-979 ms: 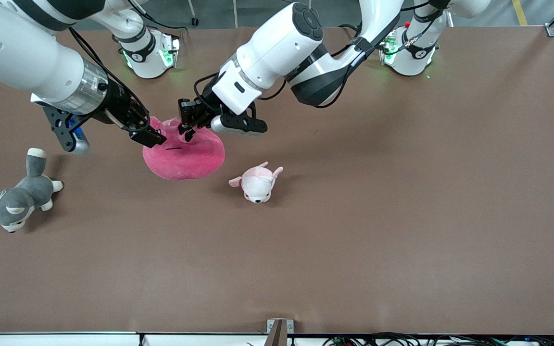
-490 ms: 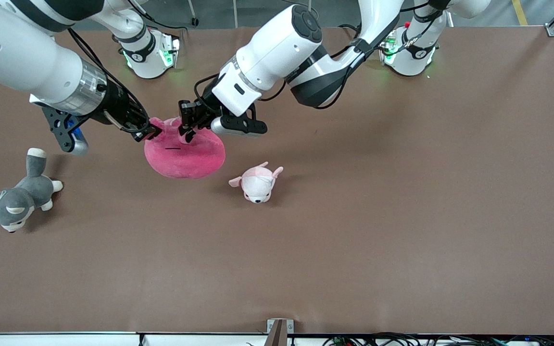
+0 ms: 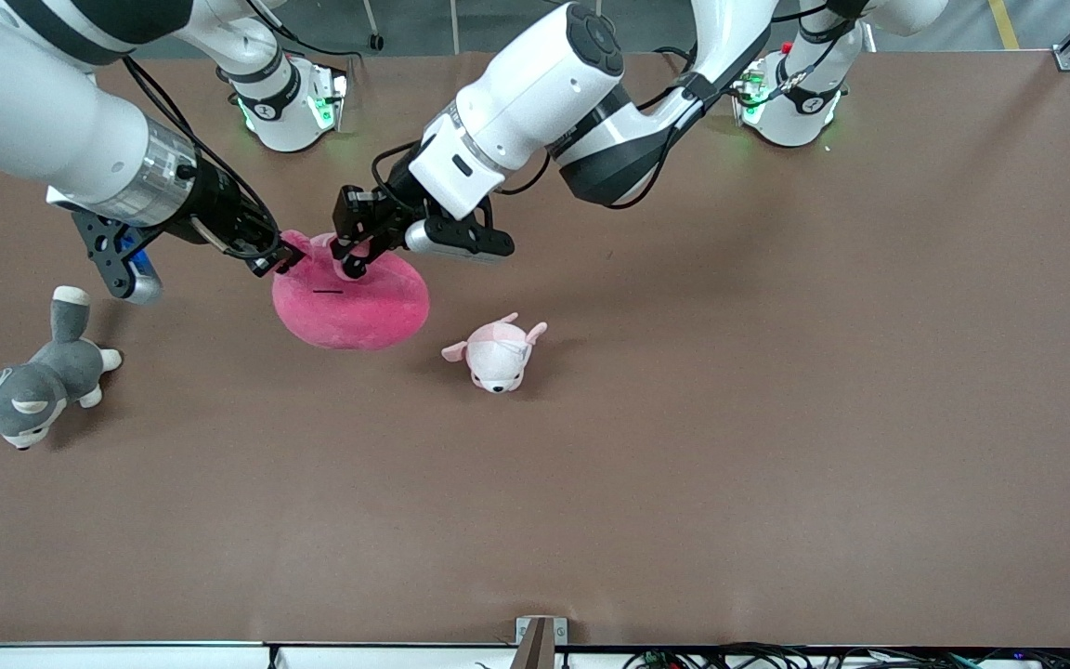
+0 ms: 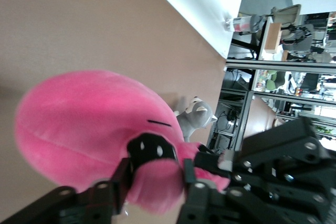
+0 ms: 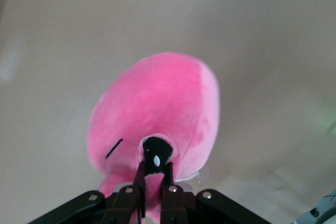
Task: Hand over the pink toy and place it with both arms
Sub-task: 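Open the left gripper and withdraw it while the right gripper holds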
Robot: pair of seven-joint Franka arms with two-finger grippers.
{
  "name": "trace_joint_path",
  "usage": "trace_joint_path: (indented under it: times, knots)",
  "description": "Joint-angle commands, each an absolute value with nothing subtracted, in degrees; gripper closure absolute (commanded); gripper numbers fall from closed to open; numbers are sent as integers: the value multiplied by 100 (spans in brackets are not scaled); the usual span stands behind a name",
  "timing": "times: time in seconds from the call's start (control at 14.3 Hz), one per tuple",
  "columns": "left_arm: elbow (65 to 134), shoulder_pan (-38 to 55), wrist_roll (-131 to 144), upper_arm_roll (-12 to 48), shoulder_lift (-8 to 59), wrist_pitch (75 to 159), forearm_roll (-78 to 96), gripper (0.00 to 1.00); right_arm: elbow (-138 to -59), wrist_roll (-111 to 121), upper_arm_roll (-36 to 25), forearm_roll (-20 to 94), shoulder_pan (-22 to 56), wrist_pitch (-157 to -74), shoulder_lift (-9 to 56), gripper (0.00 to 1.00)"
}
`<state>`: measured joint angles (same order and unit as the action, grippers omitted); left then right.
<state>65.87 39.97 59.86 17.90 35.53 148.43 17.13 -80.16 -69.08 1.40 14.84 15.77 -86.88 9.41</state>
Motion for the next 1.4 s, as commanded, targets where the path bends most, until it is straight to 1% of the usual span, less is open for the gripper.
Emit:
trace_joint_path:
  times: [0.0, 0.07, 0.14, 0.35, 0.56, 0.7, 0.84, 1.12, 1.19, 1.33]
  knots:
    - [6627, 4008, 6021, 1731, 3349, 14827, 1626, 0, -8103, -6234, 149, 1582, 1276, -8614, 870, 100]
    - [6653, 3973, 6021, 1731, 3253, 14810, 1635, 0, -8112, -5988, 149, 1582, 1170, -8526, 896, 100]
    - [6740, 3912, 6012, 1731, 3087, 14609, 1635, 0, -8147, -5707, 141, 1573, 1038, -8491, 914, 100]
    - [6776, 3552, 5968, 1731, 2577, 13433, 1460, 0, -8629, -5012, 141, 1547, 582, -8709, 940, 99]
    - [6785, 3174, 5671, 1740, 2015, 12055, 889, 0, -9349, -4501, 141, 1538, 291, -9236, 940, 99]
    - [6846, 2806, 4883, 1740, 1567, 10922, 861, 0, -9754, -4151, 141, 1538, 168, -9500, 940, 99]
    - [6864, 2367, 4222, 1758, 1180, 9998, 861, 0, -10149, -3921, 141, 1538, 71, -9763, 940, 99]
    - [6882, 1453, 3159, 1767, 590, 8476, 870, 0, -10818, -3315, 141, 1538, -114, -10344, 1045, 99]
    - [6969, 1224, 2877, 1767, 476, 8273, 861, 0, -10872, -3183, 141, 1547, -166, -10380, 1133, 99]
    - [7337, 688, 2148, 1767, 169, 8165, 861, 0, -10916, -3024, 141, 1547, -272, -10458, 1317, 98]
